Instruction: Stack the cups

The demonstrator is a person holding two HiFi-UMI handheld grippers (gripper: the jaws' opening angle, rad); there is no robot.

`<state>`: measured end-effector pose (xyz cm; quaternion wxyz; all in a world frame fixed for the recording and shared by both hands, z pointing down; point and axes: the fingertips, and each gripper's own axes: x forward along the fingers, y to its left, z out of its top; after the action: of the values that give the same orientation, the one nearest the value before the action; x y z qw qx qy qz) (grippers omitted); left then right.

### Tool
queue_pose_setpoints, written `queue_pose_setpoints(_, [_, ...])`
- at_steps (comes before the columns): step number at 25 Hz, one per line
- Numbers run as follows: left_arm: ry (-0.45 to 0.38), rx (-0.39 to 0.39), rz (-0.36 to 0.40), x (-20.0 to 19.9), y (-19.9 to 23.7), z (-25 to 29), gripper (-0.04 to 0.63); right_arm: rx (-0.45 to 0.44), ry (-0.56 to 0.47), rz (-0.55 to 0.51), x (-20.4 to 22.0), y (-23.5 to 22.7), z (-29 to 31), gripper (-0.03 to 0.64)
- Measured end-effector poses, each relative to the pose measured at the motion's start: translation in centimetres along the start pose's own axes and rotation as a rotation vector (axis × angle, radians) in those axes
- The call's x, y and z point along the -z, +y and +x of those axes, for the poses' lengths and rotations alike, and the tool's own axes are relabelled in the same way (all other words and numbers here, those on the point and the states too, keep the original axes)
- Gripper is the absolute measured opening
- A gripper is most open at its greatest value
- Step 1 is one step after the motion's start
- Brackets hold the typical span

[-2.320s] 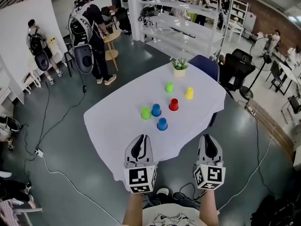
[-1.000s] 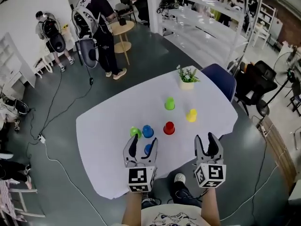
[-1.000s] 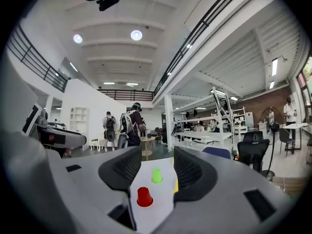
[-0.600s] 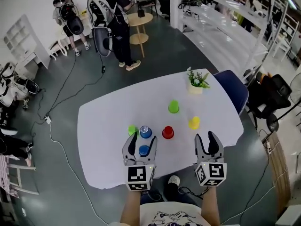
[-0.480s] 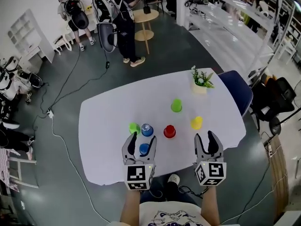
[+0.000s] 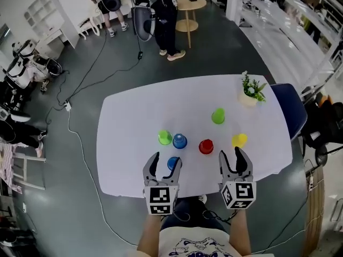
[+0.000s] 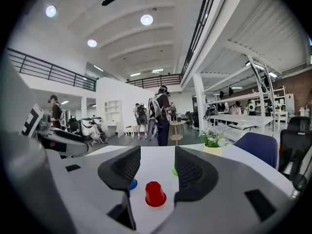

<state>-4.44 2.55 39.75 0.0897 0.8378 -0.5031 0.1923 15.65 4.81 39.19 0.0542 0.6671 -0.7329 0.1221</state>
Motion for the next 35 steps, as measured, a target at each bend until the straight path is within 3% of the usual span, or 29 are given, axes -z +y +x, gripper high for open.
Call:
queue_pose_setpoints(12, [0.23,0.078,-0.028,8.6,1.6,4.4,0.301,-0.075,0.202,-0.059,6.5,2.4,8.1,0.278])
queue_pose_setpoints(22, [0.352,0.126,-0.077,13.7,2.2,7.3,0.301,-0.096,0.31,-0.095,10.3,3.2,11.7,0.299])
queue_pose_setpoints(31, [0.452,0.2,-0.008,16.3,2.4,8.7,0.296,-0.099,0.382,-0.12,12.3,3.8,13.6,0.304])
queue_pose_setpoints(35, [0.478,0.232,0.009,17.2,2.5,9.0,0.239,-0.099,0.402,-0.12,13.2,4.0,14.3,0.304])
